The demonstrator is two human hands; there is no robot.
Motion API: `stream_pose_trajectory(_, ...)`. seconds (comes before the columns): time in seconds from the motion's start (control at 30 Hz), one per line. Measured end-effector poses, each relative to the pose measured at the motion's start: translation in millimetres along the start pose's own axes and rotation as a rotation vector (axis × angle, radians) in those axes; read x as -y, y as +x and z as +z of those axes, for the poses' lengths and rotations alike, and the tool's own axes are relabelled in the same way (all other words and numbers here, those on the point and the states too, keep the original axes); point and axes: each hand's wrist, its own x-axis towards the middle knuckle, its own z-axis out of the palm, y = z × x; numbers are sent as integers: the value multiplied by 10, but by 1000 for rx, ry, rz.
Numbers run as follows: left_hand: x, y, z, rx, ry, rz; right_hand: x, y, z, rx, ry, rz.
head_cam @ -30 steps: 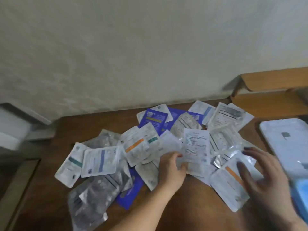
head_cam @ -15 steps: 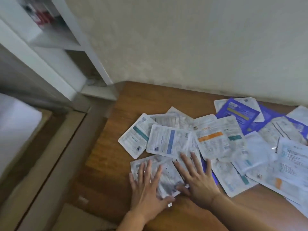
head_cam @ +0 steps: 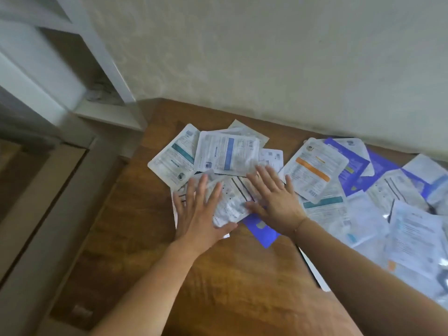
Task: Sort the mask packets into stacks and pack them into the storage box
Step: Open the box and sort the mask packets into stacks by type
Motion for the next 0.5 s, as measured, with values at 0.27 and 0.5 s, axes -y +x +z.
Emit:
stream_pose_trajectory(0.27, -1210, -92, 200, 49, -105, 584, -883, -1858, 280, -153, 91, 686)
stream_pose_trajectory(0.5, -2197, -240, 544, 285, 56, 744, -1100, -2459, 477, -76, 36, 506)
